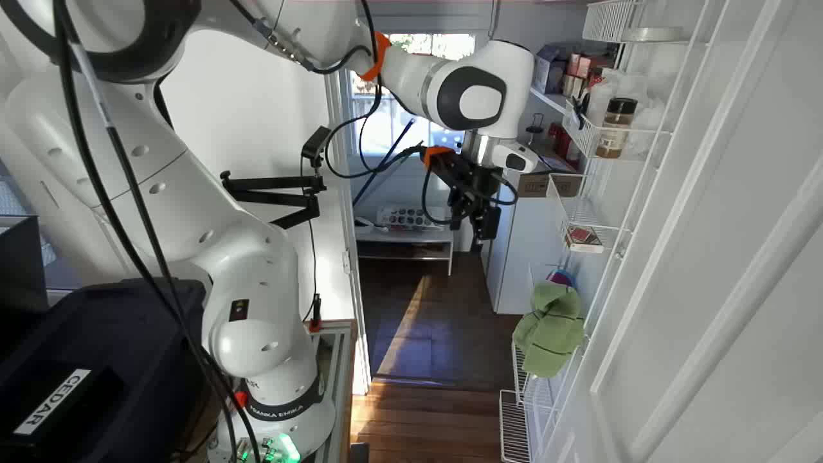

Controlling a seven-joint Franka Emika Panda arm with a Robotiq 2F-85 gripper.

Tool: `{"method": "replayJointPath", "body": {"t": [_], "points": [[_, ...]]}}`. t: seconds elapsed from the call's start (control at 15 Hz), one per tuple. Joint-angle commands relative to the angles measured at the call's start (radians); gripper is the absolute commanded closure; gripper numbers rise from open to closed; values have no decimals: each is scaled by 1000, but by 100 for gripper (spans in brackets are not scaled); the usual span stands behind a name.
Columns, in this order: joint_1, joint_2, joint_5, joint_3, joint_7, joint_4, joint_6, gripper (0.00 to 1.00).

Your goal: Remove the playing cards deck case from the second top rack and move into onto the top rack of the pantry door rack

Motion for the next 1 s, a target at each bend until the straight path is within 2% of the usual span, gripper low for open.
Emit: {"method": "replayJointPath", "body": {"t": [0.0, 0.27, 0.67, 0.93], "points": [[7, 1, -3, -7, 3, 1, -1, 0], [7, 1, -3, -6, 2, 1, -1, 0], [6, 35, 246, -158, -183, -122, 350, 0], [29, 76, 497, -277, -380, -167, 449, 0]]}}
